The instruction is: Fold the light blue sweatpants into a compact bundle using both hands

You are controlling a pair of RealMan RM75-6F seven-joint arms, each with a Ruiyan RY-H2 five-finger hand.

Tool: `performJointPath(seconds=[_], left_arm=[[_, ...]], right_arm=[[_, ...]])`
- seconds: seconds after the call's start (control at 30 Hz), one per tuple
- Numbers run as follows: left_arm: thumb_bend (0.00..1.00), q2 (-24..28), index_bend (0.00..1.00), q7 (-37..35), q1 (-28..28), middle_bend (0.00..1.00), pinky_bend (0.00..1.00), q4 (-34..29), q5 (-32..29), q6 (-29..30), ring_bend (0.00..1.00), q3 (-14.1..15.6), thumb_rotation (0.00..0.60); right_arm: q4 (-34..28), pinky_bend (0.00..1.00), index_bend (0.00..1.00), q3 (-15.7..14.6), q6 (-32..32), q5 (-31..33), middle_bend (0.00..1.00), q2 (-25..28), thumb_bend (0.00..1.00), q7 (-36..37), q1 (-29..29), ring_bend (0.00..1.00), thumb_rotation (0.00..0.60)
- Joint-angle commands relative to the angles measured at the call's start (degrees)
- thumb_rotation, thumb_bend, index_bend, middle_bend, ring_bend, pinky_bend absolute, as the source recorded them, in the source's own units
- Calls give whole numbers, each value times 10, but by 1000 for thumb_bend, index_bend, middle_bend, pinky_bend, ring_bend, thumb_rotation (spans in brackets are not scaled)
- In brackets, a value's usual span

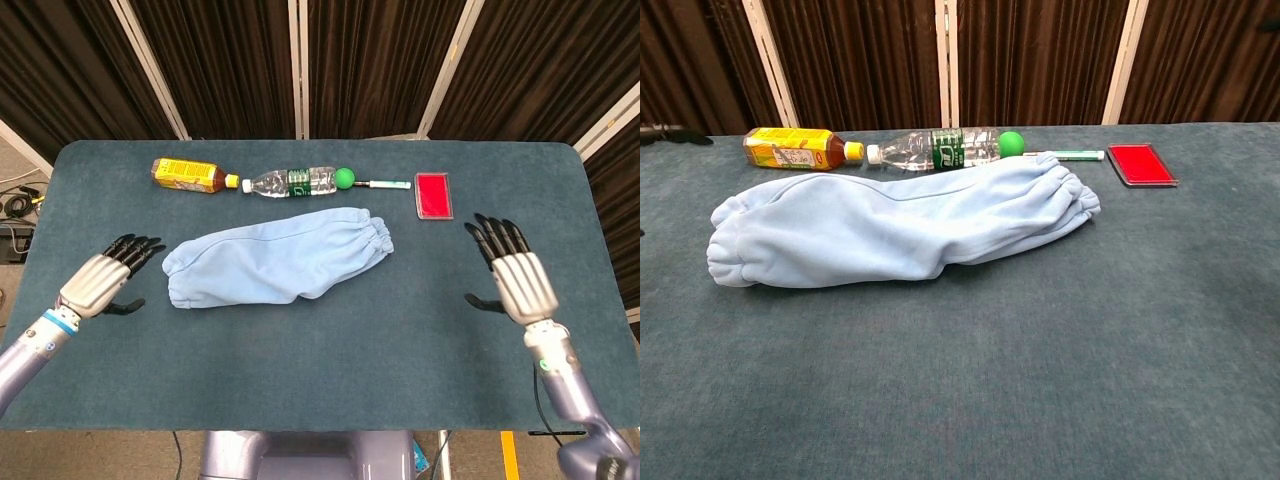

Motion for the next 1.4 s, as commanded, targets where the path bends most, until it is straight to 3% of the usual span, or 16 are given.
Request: performJointPath(seconds=[0.03,0.27,0.33,0.43,0.67,1.13,1.4], left_arm=[[300,-19,0,8,-1,0,0,26,16,8,0,14,600],[300,-63,3,20,-1,0,0,97,49,39,0,37,600],[300,-92,43,19,1,0,0,133,56,52,0,42,600],[300,-126,96,7,4,0,0,183,57,69,0,43,600],[296,-189,100,-7,-6,0,0,272,42,79,0,31,600],[289,-250,120,-28,-26,0,0,372,45,68,0,55,600],[212,-271,61,-45,-34,0,0,394,38,54,0,61,600]], right_arm=[[-9,0,0,-16,26,-13,0,10,0,22,-33,0,600],[-16,0,0,-22,67,-21,0,12,0,27,-79,0,600],[-30,0,0,-29,94,-28,0,9,0,31,-104,0,600],[-37,0,0,-30,103,-33,0,7,0,35,-118,0,600],[-44,0,0,-18,113,-44,0,15,0,36,-131,0,600],[-43,0,0,-1,97,-52,0,14,0,33,-140,0,600],[-47,0,0,3,92,-56,0,15,0,30,-145,0,600]])
